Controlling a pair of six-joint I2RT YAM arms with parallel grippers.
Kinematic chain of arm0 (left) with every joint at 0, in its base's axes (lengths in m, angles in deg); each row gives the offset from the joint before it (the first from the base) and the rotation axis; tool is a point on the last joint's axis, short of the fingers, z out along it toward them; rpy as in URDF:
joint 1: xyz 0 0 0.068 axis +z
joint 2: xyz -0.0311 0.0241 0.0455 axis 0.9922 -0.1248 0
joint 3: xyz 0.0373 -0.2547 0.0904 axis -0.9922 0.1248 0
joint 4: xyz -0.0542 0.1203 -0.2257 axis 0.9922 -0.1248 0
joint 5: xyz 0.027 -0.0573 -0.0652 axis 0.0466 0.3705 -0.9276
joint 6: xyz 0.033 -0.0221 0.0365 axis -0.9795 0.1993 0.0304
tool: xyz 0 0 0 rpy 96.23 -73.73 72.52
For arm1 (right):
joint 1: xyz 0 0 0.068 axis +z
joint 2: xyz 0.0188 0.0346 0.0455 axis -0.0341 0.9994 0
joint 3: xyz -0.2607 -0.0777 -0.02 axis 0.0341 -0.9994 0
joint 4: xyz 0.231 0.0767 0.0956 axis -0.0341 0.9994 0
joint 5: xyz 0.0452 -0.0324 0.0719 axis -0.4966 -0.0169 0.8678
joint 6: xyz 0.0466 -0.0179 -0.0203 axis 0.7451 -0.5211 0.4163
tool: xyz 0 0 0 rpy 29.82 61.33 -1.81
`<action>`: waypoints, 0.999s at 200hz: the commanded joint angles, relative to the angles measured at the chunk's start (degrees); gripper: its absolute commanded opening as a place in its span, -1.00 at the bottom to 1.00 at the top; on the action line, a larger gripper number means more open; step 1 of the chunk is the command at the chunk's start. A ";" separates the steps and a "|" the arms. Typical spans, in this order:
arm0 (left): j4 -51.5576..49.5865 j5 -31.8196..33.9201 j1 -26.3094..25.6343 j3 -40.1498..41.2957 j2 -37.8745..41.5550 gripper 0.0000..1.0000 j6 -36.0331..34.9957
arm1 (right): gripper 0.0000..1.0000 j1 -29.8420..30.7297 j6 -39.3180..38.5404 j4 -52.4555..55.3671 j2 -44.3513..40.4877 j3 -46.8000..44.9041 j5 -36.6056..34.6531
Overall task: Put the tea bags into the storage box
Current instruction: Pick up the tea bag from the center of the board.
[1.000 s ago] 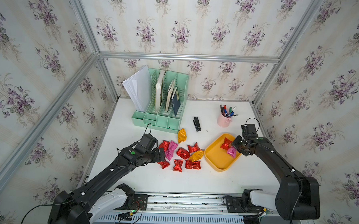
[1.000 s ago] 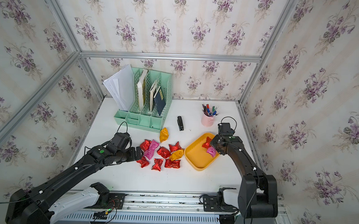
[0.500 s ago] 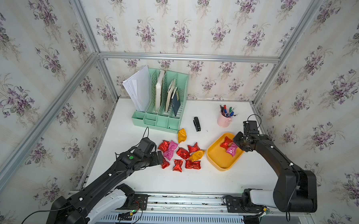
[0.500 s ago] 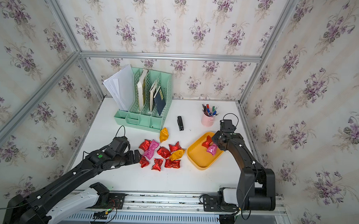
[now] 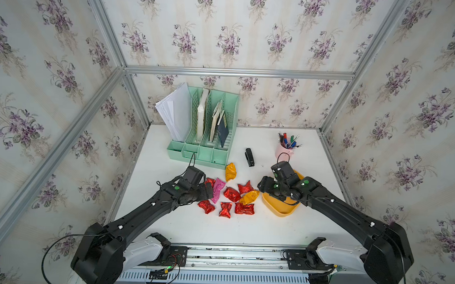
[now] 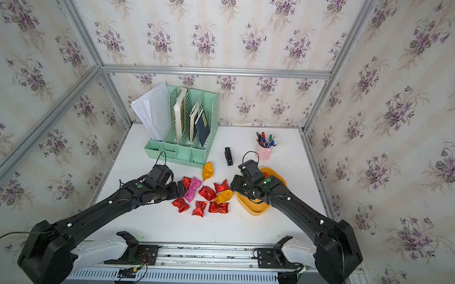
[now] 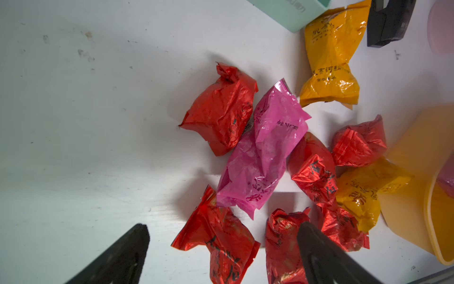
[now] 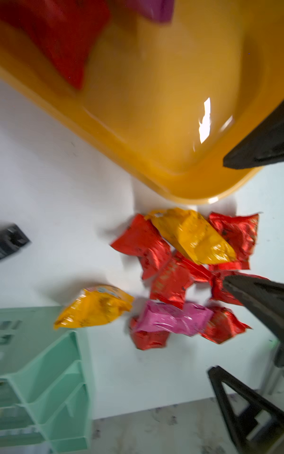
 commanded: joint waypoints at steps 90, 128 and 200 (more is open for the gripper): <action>-5.07 2.10 0.03 5.45 10.66 0.98 -2.59 | 0.94 4.48 12.08 -13.59 12.36 -2.80 3.25; -5.69 2.27 0.03 5.69 11.67 0.98 -2.39 | 0.84 4.48 13.40 -15.83 17.79 -1.41 2.45; -7.11 3.98 0.03 7.16 15.07 0.98 -1.18 | -0.12 4.47 12.00 -15.18 24.30 3.04 0.73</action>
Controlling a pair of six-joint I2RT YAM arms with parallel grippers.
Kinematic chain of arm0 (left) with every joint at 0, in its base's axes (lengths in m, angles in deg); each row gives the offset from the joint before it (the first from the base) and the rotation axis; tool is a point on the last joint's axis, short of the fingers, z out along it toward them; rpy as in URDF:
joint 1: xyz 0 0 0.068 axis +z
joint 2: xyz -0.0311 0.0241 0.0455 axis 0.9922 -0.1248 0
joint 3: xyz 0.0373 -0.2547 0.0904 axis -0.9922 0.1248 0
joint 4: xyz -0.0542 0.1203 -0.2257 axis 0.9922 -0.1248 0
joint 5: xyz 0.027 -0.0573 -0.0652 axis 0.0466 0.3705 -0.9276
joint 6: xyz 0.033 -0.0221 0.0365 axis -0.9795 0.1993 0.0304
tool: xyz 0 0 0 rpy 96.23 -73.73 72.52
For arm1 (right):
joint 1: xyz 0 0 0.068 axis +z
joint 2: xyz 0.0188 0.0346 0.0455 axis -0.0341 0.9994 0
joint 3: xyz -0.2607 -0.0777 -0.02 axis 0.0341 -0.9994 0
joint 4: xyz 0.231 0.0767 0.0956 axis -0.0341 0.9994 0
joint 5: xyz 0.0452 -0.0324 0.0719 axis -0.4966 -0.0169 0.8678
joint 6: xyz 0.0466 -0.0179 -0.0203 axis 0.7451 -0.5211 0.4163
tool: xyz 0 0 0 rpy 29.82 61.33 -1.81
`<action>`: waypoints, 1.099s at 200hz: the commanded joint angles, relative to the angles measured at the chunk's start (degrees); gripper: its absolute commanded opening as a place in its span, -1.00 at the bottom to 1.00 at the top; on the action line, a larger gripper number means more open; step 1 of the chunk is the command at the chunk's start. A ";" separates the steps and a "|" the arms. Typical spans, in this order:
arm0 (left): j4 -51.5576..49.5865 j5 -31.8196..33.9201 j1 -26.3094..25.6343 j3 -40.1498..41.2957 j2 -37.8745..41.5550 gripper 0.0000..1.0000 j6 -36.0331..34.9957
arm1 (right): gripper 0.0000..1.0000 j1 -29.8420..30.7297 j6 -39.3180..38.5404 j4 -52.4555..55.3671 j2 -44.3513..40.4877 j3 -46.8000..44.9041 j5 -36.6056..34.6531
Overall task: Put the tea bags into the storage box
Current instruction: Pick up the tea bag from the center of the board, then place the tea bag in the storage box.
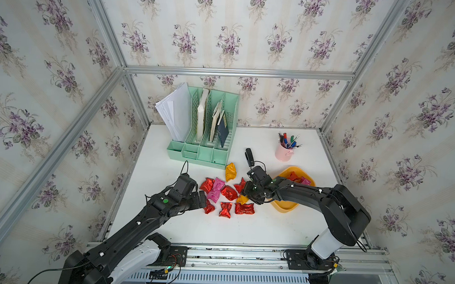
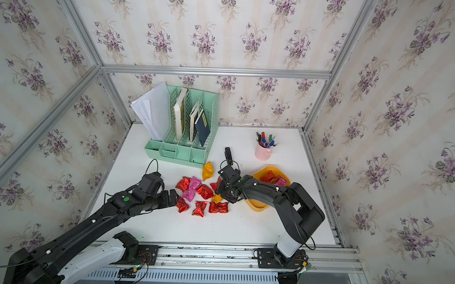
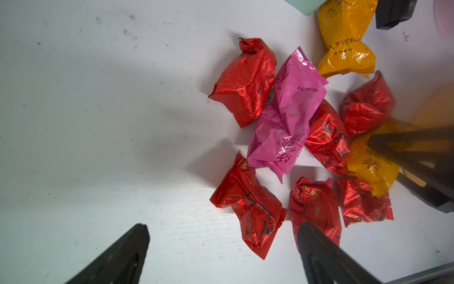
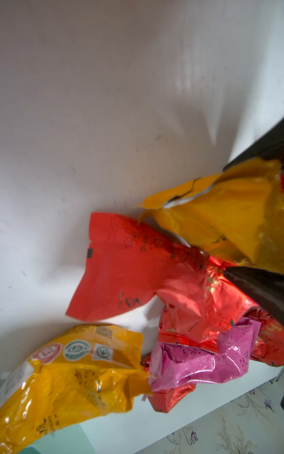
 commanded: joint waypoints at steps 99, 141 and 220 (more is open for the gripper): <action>1.60 0.68 0.03 -0.04 -0.74 0.98 0.41 | -0.34 0.02 -3.15 5.15 -8.42 3.09 -2.14; 4.35 -1.08 0.03 -3.61 -7.75 0.97 -2.49 | -0.34 -3.68 -4.89 9.47 -16.76 2.58 -3.46; 5.53 -3.28 -0.04 -6.47 -13.38 0.98 -0.10 | -0.36 -31.84 -19.65 17.73 -29.17 -4.53 4.51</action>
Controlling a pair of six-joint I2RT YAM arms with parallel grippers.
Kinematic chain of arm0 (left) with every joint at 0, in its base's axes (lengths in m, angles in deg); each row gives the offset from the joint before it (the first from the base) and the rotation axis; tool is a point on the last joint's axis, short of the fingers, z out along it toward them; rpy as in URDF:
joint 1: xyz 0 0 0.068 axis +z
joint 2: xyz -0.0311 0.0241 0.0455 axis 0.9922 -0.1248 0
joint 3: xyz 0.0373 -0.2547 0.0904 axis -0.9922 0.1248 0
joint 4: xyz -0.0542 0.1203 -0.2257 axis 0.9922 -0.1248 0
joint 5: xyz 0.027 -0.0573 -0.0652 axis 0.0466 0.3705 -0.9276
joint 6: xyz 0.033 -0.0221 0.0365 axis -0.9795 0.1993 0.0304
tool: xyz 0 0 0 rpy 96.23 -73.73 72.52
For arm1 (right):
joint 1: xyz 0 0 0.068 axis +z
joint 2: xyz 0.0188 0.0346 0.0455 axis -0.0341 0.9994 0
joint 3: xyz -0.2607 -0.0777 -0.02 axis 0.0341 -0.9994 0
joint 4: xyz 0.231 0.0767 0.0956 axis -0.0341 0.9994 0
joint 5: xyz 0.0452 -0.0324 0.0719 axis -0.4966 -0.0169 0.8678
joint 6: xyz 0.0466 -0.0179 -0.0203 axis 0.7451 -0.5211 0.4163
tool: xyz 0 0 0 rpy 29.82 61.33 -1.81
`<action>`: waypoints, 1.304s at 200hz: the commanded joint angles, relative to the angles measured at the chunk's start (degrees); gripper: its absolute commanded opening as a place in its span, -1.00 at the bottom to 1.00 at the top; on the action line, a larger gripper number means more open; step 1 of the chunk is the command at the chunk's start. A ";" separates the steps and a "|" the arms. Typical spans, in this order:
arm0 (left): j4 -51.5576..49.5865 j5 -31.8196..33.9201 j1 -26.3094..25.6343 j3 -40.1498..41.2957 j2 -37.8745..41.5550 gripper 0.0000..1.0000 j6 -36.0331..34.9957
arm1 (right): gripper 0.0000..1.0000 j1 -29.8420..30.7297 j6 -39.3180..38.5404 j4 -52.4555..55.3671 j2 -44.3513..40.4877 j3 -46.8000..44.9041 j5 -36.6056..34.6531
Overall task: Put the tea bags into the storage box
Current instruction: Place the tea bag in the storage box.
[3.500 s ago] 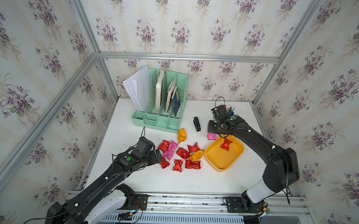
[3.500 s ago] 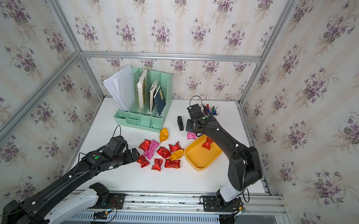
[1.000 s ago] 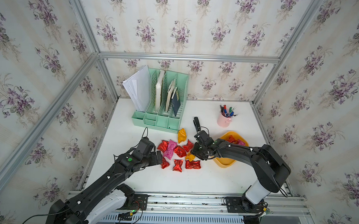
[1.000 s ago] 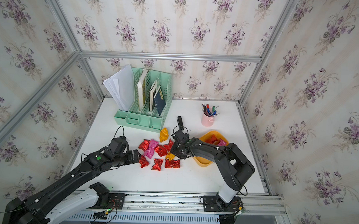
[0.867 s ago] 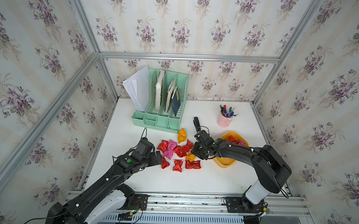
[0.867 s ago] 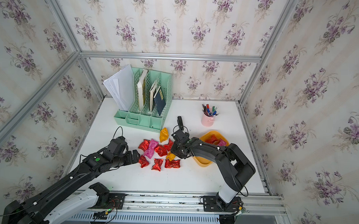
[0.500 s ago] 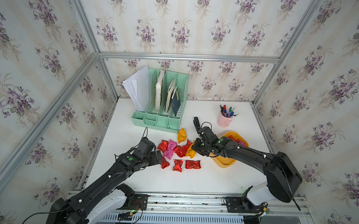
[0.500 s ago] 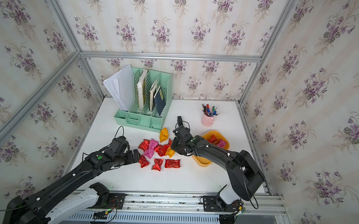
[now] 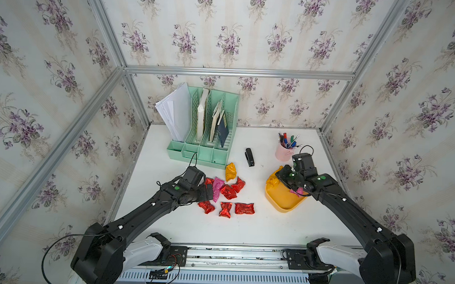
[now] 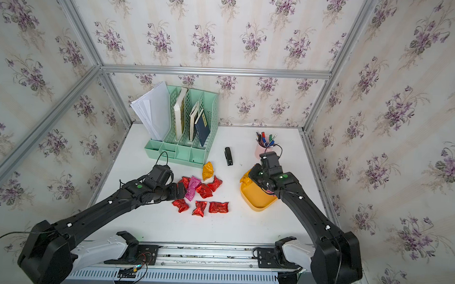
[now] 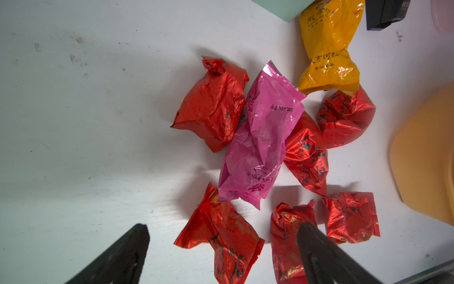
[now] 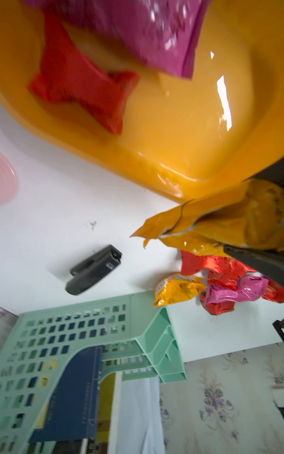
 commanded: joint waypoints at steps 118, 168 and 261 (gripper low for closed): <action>-4.95 6.13 -0.08 4.95 9.89 0.98 6.91 | -0.20 -10.50 -12.77 -4.34 18.21 0.75 9.89; -5.22 6.76 -0.08 4.49 9.70 0.97 5.55 | 0.30 -10.50 -13.00 -1.01 13.73 1.69 6.41; -2.57 4.70 0.44 -2.18 -1.15 0.98 -1.58 | 0.41 1.63 -7.45 2.27 -0.73 -0.04 -3.84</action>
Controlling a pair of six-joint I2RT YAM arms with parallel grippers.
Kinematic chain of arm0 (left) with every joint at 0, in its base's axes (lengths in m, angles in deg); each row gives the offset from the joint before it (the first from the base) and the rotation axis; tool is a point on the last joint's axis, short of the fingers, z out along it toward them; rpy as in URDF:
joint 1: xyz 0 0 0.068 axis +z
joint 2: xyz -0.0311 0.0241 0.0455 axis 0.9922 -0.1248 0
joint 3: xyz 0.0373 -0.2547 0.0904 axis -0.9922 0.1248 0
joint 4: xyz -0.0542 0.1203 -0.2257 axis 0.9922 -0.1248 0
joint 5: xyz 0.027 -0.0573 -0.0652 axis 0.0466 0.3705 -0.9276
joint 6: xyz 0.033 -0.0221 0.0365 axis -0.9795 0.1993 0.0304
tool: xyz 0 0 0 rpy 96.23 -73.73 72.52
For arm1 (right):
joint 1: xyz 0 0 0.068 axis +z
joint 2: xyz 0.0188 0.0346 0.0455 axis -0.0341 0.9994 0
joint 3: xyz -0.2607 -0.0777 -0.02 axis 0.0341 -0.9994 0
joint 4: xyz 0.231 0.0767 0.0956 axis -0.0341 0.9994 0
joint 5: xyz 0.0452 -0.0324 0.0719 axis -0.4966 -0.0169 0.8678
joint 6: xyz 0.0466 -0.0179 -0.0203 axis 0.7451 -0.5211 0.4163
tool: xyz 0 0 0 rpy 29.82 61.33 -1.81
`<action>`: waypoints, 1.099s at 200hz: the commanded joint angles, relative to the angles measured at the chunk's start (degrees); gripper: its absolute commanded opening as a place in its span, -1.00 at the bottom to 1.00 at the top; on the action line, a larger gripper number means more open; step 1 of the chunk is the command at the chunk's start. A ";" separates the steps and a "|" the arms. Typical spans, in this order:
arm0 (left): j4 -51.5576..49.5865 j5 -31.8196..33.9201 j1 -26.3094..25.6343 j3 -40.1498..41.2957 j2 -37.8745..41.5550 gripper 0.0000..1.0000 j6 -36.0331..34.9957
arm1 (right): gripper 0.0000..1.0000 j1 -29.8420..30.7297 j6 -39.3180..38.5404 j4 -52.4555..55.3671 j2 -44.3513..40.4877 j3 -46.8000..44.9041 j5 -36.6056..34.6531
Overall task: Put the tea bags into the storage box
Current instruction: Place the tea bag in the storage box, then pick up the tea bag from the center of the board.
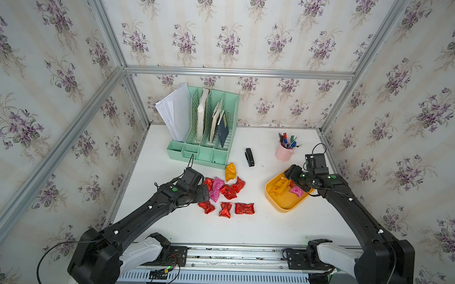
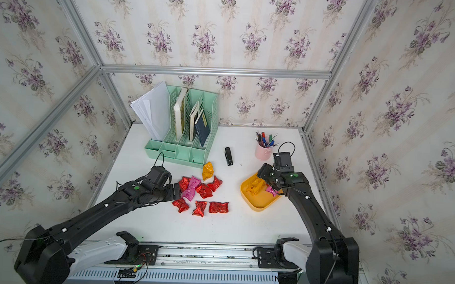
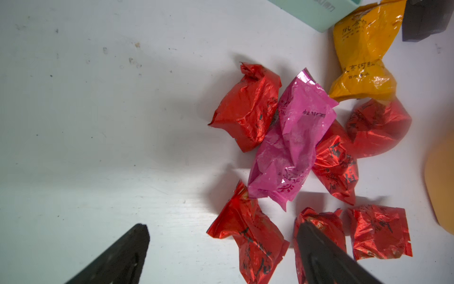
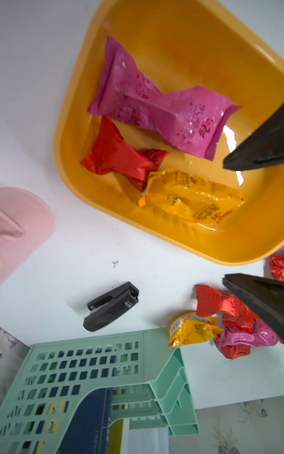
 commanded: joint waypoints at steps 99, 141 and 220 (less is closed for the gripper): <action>-3.68 -0.84 0.30 2.21 2.05 0.98 0.85 | 0.26 23.70 0.29 -12.02 32.53 20.33 -1.52; -6.16 1.25 0.30 6.09 8.63 0.98 4.77 | 0.77 23.67 -4.93 -7.58 45.31 34.11 -2.58; -9.76 3.18 0.30 9.43 15.46 0.98 10.47 | 0.81 24.54 -9.50 -4.69 56.37 42.47 1.08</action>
